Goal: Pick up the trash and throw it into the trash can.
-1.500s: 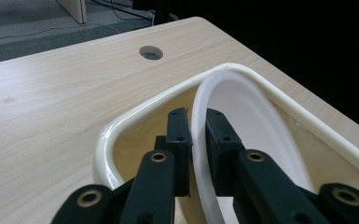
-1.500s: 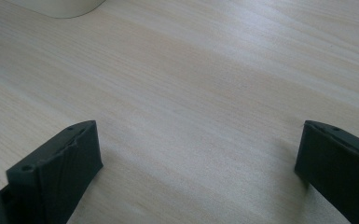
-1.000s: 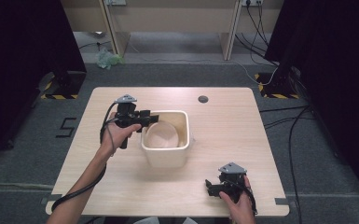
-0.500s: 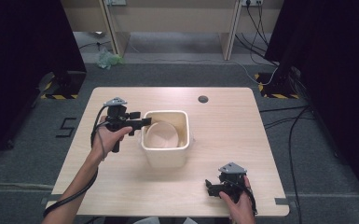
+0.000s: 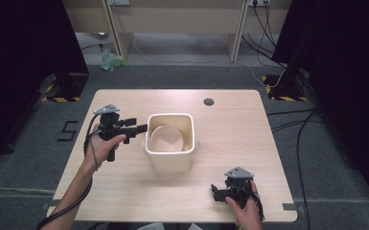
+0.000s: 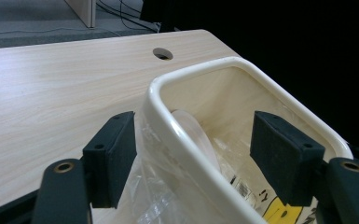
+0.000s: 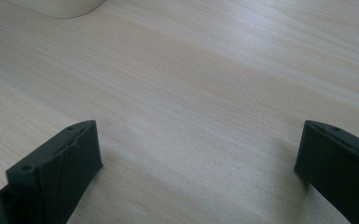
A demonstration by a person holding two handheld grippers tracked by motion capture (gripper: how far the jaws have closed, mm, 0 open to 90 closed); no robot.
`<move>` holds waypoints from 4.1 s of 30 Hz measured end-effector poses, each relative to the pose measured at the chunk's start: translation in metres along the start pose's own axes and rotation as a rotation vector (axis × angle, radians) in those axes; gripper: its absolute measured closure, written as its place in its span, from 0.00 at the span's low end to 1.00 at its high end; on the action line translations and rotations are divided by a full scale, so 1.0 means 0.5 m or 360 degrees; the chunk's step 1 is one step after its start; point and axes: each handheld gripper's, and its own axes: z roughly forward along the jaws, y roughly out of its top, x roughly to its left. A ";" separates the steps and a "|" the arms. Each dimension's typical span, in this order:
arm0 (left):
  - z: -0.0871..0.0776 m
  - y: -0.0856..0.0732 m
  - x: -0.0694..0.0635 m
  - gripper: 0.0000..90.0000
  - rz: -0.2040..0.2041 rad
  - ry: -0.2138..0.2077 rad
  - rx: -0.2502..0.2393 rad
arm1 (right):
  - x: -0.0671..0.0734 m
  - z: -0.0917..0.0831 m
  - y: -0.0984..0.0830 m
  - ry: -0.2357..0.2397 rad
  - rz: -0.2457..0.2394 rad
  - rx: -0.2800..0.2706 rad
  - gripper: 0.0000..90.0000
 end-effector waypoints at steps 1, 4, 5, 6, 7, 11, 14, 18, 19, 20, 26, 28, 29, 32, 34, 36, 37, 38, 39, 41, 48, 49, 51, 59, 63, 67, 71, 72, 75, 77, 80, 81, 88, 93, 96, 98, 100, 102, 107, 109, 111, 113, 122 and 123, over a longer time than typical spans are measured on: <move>-0.007 -0.003 0.007 0.34 -0.0012 0.0015 -0.0005 | 0.000 0.000 0.000 -0.0001 0.0001 0.0000 0.00; -0.018 -0.007 0.016 0.33 -0.0028 0.0025 -0.0014 | 0.000 0.000 0.000 0.0000 0.0001 0.0000 0.00; -0.018 -0.007 0.016 0.33 -0.0028 0.0025 -0.0014 | 0.000 0.000 0.000 0.0000 0.0001 0.0000 0.00; -0.021 -0.009 0.019 0.33 -0.0031 0.0030 -0.0016 | 0.000 0.000 0.000 0.0000 0.0001 0.0000 0.00; -0.024 -0.011 0.021 0.33 -0.0038 0.0032 -0.0020 | 0.000 0.000 0.000 -0.0001 0.0000 0.0000 0.00; -0.035 -0.021 0.028 0.33 -0.0046 0.0036 -0.0031 | 0.000 0.000 0.000 0.0000 0.0000 0.0000 0.00; -0.041 -0.027 0.031 0.33 -0.0050 0.0046 -0.0030 | 0.000 0.000 0.000 0.0000 0.0000 0.0000 0.00; -0.051 -0.036 0.037 0.33 -0.0042 0.0069 -0.0037 | 0.000 0.000 0.000 0.0000 0.0000 0.0000 0.00; -0.053 -0.038 0.039 0.33 -0.0048 0.0077 -0.0038 | 0.000 0.000 0.000 0.0000 0.0001 0.0000 0.00; -0.054 -0.040 0.041 0.33 -0.0049 0.0084 -0.0041 | 0.000 0.000 0.000 0.0000 0.0000 0.0000 0.00; -0.061 -0.056 0.054 0.33 -0.0051 0.0130 -0.0040 | 0.000 0.000 0.000 -0.0001 0.0000 0.0000 0.00; -0.063 -0.062 0.057 0.33 -0.0050 0.0143 -0.0039 | 0.000 0.000 0.000 0.0000 0.0000 0.0000 0.00; -0.063 -0.065 0.059 0.33 -0.0048 0.0148 -0.0037 | 0.000 0.000 0.000 0.0000 0.0000 0.0000 0.00; -0.065 -0.074 0.061 0.33 -0.0044 0.0160 -0.0033 | 0.000 0.000 0.000 0.0000 0.0001 0.0000 0.00; -0.066 -0.079 0.063 0.33 -0.0040 0.0166 -0.0033 | 0.000 0.000 0.000 0.0000 0.0000 0.0000 0.00; -0.066 -0.084 0.065 0.33 -0.0040 0.0169 -0.0032 | 0.000 0.000 0.000 0.0000 0.0000 0.0000 0.00; -0.066 -0.084 0.065 0.33 -0.0040 0.0169 -0.0032 | 0.000 0.000 0.000 0.0000 0.0000 0.0000 0.00; -0.066 -0.087 0.065 0.33 -0.0038 0.0175 -0.0031 | 0.000 0.000 0.000 0.0000 0.0001 0.0000 0.00; -0.066 -0.087 0.065 0.33 -0.0038 0.0175 -0.0031 | 0.000 0.000 0.000 0.0000 0.0000 0.0000 0.00; -0.066 -0.090 0.066 0.33 -0.0027 0.0182 -0.0030 | 0.000 0.000 0.000 0.0000 0.0000 0.0000 0.00; -0.065 -0.112 0.079 0.31 -0.0035 0.0188 -0.0004 | 0.000 0.000 0.000 0.0000 0.0000 0.0000 0.00; -0.065 -0.115 0.081 0.31 -0.0032 0.0188 0.0000 | 0.000 0.000 0.000 0.0000 0.0000 0.0000 0.00; -0.064 -0.121 0.085 0.31 -0.0038 0.0187 0.0000 | 0.000 0.000 0.000 0.0000 0.0000 0.0000 0.00; -0.062 -0.135 0.095 0.28 -0.0044 0.0206 0.0001 | 0.000 0.000 0.000 0.0000 0.0000 0.0000 0.00; -0.063 -0.145 0.100 0.27 -0.0041 0.0222 0.0010 | 0.000 0.000 0.000 0.0000 0.0000 0.0000 0.00; -0.062 -0.154 0.103 0.26 -0.0038 0.0225 0.0016 | 0.000 0.000 0.000 0.0000 0.0000 0.0000 0.00; -0.059 -0.171 0.108 0.26 -0.0041 0.0233 0.0027 | 0.000 0.000 0.000 0.0000 0.0000 0.0000 0.00; -0.059 -0.171 0.108 0.26 -0.0041 0.0233 0.0027 | 0.000 0.000 0.000 0.0000 0.0000 0.0000 0.00; -0.058 -0.183 0.111 0.26 -0.0029 0.0241 0.0034 | 0.000 0.000 0.000 0.0000 0.0001 0.0000 0.00; -0.058 -0.189 0.112 0.26 -0.0029 0.0245 0.0036 | 0.000 0.000 0.000 0.0000 0.0000 0.0000 0.00; -0.059 -0.198 0.113 0.26 -0.0027 0.0251 0.0035 | 0.000 0.000 0.000 0.0000 0.0001 0.0000 0.00; -0.059 -0.201 0.113 0.26 -0.0028 0.0253 0.0034 | 0.000 0.000 0.000 -0.0001 0.0000 0.0000 0.00; -0.055 -0.218 0.114 0.26 -0.0020 0.0261 0.0055 | 0.000 0.000 0.000 -0.0001 0.0000 0.0000 0.00; -0.051 -0.231 0.113 0.24 -0.0012 0.0270 0.0076 | 0.000 0.000 0.000 0.0000 0.0000 0.0000 0.00; -0.049 -0.236 0.112 0.22 -0.0006 0.0281 0.0088 | 0.000 0.000 0.000 -0.0001 0.0000 0.0000 0.00; -0.045 -0.241 0.110 0.21 0.0008 0.0294 0.0107 | 0.000 0.000 0.000 0.0000 0.0000 0.0000 0.00; -0.044 -0.246 0.108 0.21 0.0020 0.0303 0.0123 | 0.000 0.000 0.000 -0.0001 0.0000 0.0000 0.00; -0.044 -0.250 0.107 0.20 0.0033 0.0315 0.0137 | 0.000 0.000 0.000 -0.0001 0.0000 0.0000 0.00; -0.046 -0.256 0.107 0.20 0.0033 0.0328 0.0144 | 0.000 0.000 0.000 0.0000 0.0000 0.0000 0.00; -0.048 -0.262 0.105 0.20 0.0044 0.0338 0.0153 | 0.000 0.000 0.000 -0.0001 0.0000 0.0000 0.00; -0.048 -0.266 0.104 0.20 0.0050 0.0341 0.0163 | 0.000 0.000 0.000 0.0000 0.0000 0.0000 0.00; -0.048 -0.271 0.102 0.20 0.0053 0.0346 0.0172 | 0.000 0.000 0.000 -0.0001 0.0000 0.0001 0.00; -0.050 -0.285 0.102 0.20 0.0073 0.0382 0.0208 | 0.000 0.000 0.000 -0.0001 -0.0001 0.0001 0.00; -0.050 -0.286 0.101 0.20 0.0078 0.0386 0.0213 | 0.000 0.000 0.000 0.0000 0.0000 0.0000 0.00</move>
